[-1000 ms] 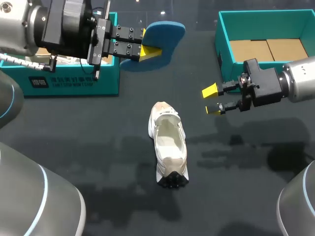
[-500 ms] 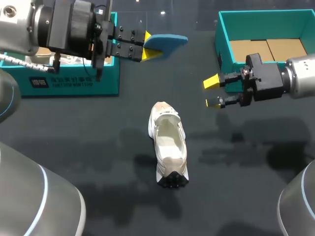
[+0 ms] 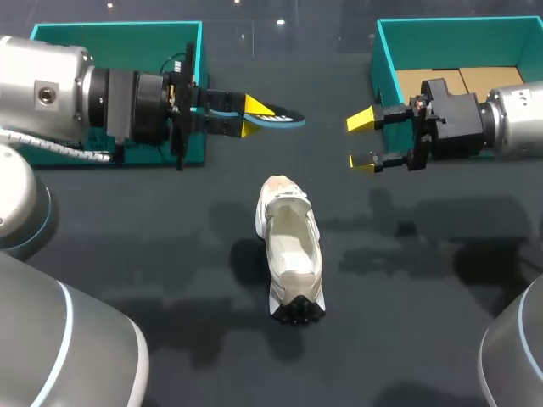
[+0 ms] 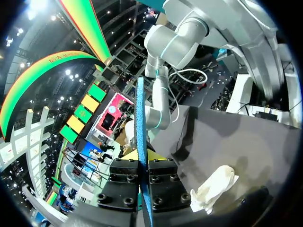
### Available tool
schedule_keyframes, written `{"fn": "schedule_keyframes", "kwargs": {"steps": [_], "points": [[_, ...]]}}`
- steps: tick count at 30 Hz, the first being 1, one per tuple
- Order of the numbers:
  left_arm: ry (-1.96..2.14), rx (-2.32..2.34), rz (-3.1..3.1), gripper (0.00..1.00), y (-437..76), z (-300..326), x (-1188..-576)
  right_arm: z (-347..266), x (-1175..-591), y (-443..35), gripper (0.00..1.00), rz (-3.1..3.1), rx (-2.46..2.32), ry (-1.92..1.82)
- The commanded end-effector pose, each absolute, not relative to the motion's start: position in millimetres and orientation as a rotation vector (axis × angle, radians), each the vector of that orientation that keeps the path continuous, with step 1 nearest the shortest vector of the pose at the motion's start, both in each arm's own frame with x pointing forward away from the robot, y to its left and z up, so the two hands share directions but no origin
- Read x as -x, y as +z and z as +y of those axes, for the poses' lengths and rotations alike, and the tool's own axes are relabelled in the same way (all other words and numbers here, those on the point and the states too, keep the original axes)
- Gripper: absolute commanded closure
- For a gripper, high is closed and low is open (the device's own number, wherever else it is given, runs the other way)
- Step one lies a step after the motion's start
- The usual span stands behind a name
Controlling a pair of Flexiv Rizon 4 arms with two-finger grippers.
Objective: Take the shoe out of the shoebox, open the shoe tongue, remove and reinsert the insole, then place the shoe into the shoebox
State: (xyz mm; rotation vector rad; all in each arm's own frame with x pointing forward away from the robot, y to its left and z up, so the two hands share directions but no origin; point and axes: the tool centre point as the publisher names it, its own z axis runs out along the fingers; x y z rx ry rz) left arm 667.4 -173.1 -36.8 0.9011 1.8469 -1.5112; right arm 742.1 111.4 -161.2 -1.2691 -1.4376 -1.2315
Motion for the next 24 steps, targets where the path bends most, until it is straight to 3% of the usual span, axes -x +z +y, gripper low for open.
{"fn": "schedule_keyframes", "kwargs": {"steps": [1, 7, 19, 24], "points": [[-1.506, -0.881, 1.837, 1.0, -39.0, -171.2, -660.8, 112.4, -742.2, -161.6, 0.0, -1.439, 1.271, -1.229], [-1.491, -0.936, 1.77, 1.0, -49.5, -174.4, -659.7, 110.4, -747.7, -156.4, 0.0, -1.423, 1.27, -1.258], [-1.295, -1.032, 1.478, 1.0, -118.4, -165.1, -660.1, 105.9, -769.7, -137.4, 0.0, -1.32, 1.304, -1.379], [-1.295, -1.032, 1.478, 1.0, -118.4, -165.1, -660.1, 105.9, -769.7, -137.4, 0.0, -1.32, 1.304, -1.379]]}}
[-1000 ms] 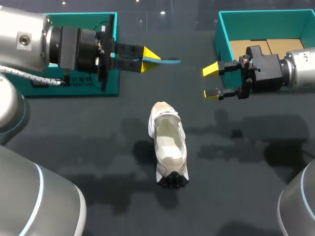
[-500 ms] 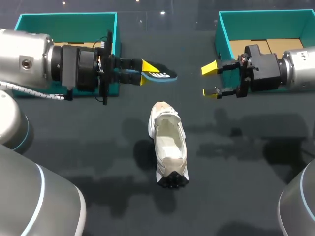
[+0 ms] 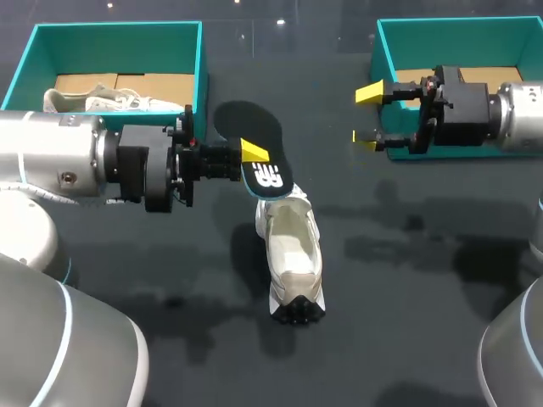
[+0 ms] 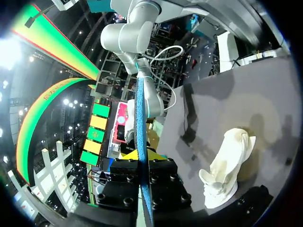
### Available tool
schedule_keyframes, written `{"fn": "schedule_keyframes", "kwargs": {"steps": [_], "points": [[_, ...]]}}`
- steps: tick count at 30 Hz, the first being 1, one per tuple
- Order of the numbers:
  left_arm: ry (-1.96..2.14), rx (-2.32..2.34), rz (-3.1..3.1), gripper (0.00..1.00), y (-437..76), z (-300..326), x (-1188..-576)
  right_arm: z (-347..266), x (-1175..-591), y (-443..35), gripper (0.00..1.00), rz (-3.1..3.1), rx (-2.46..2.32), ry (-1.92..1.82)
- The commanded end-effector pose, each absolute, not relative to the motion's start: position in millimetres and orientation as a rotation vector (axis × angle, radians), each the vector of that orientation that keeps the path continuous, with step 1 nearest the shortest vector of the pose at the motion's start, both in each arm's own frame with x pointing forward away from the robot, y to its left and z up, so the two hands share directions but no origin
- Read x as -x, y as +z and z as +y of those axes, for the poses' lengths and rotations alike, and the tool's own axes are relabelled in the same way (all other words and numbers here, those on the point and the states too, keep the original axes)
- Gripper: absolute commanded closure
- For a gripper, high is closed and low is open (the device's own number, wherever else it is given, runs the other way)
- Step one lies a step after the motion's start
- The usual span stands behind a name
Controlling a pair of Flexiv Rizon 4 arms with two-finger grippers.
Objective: Take the shoe out of the shoebox, open the shoe tongue, remove and reinsert the insole, then place the shoe into the shoebox
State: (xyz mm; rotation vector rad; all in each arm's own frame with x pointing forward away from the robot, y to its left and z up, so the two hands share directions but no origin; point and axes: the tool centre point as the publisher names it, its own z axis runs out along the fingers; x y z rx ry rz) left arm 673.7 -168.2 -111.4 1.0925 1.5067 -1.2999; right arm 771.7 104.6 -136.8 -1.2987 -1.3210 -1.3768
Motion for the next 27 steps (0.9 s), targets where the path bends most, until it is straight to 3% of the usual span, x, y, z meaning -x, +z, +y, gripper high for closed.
{"fn": "schedule_keyframes", "kwargs": {"steps": [1, 27], "points": [[-1.295, -1.032, 1.478, 1.0, -118.4, -165.1, -660.1, 105.9, -769.7, -137.4, 0.0, -1.32, 1.304, -1.379], [-1.162, -1.169, 1.239, 1.0, -148.7, -178.1, -662.8, 155.2, -769.0, -142.4, 0.0, -1.354, 1.179, -1.309]]}}
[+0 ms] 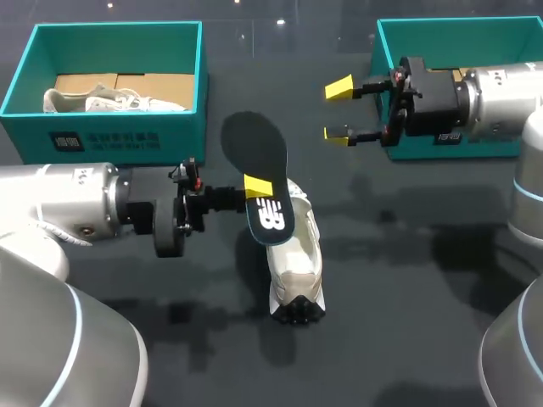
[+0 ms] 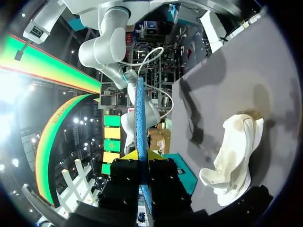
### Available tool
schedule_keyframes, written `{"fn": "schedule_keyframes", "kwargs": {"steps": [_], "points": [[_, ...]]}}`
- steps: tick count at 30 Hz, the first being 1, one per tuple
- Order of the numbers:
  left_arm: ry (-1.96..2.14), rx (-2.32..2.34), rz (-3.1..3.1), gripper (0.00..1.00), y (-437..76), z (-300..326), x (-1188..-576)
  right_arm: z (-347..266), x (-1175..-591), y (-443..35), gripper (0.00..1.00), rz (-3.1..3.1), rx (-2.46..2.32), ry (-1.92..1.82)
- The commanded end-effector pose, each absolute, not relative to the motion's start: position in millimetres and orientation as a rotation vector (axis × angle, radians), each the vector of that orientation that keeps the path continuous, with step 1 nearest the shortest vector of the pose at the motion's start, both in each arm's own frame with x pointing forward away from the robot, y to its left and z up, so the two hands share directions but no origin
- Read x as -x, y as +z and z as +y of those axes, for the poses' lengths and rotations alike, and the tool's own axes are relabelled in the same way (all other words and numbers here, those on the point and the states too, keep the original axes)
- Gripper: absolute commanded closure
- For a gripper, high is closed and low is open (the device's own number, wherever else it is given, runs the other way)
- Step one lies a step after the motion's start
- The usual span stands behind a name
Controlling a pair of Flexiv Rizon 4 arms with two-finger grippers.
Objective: Take the shoe out of the shoebox, open the shoe tongue, remove and reinsert the insole, then place the shoe into the shoebox
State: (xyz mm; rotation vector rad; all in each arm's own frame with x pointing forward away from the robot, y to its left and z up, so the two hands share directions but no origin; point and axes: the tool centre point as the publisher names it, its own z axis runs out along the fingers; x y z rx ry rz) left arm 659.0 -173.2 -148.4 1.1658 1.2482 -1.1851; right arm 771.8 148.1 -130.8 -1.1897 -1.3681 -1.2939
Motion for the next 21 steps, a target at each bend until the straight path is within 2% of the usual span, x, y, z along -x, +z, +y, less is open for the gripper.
{"fn": "schedule_keyframes", "kwargs": {"steps": [1, 21], "points": [[-1.154, -1.172, 1.235, 1.0, -148.2, -178.2, -664.1, 156.4, -767.3, -145.1, 0.0, -1.352, 1.181, -1.31], [-1.105, -1.277, 1.237, 1.0, -148.4, -177.5, -685.7, 164.2, -753.5, -148.4, 0.0, -1.328, 1.19, -1.271]]}}
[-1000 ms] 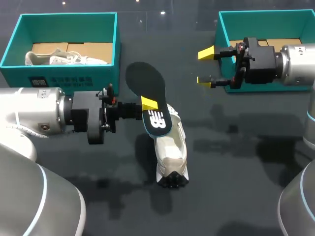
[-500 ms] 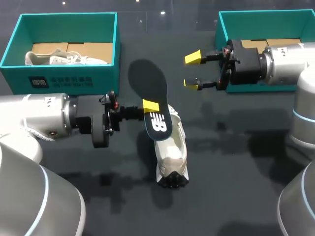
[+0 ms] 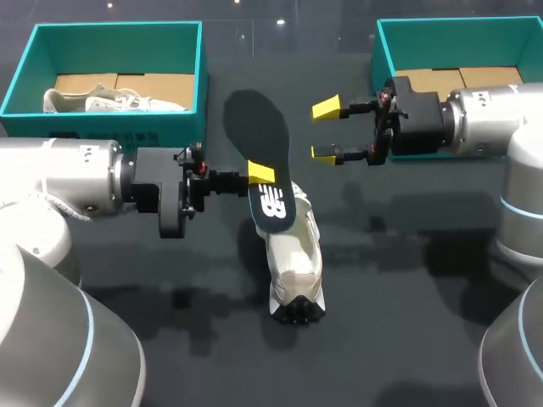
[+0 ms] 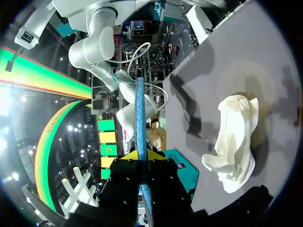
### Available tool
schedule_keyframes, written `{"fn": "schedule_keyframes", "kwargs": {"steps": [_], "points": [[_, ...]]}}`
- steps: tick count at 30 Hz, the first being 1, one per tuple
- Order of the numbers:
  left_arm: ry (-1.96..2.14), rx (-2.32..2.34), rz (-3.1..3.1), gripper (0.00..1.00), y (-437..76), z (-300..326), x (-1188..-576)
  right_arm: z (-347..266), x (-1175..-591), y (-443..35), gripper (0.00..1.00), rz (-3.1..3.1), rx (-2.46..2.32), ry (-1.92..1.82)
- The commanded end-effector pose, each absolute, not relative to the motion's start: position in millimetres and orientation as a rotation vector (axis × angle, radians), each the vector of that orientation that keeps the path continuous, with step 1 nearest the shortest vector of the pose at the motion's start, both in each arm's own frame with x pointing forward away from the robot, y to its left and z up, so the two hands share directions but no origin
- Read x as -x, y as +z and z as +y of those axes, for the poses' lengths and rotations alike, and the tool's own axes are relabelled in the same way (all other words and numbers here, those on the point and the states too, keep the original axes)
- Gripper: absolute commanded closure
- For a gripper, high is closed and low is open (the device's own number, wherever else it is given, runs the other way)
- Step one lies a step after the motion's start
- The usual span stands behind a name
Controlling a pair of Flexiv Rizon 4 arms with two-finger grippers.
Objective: Take the shoe out of the shoebox, open the shoe tongue, remove and reinsert the insole, then place the shoe into the shoebox
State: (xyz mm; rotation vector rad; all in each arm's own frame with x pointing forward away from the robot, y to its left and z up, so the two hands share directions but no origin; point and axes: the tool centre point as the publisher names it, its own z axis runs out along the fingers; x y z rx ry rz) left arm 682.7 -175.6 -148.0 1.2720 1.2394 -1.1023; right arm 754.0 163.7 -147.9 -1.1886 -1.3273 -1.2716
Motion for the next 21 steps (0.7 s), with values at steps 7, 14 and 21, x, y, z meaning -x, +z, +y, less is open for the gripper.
{"fn": "schedule_keyframes", "kwargs": {"steps": [7, 14, 21], "points": [[-1.043, -1.303, 1.235, 1.0, -151.3, -181.5, -688.2, 170.1, -755.9, -151.2, 0.0, -1.355, 1.158, -1.236], [-1.034, -1.331, 1.202, 1.0, -151.6, -188.9, -692.5, 182.2, -756.0, -158.3, 0.08, -1.39, 1.116, -1.173], [-1.041, -1.348, 1.18, 1.0, -154.1, -194.8, -698.8, 188.9, -755.1, -160.2, 0.32, -1.401, 1.096, -1.168]]}}
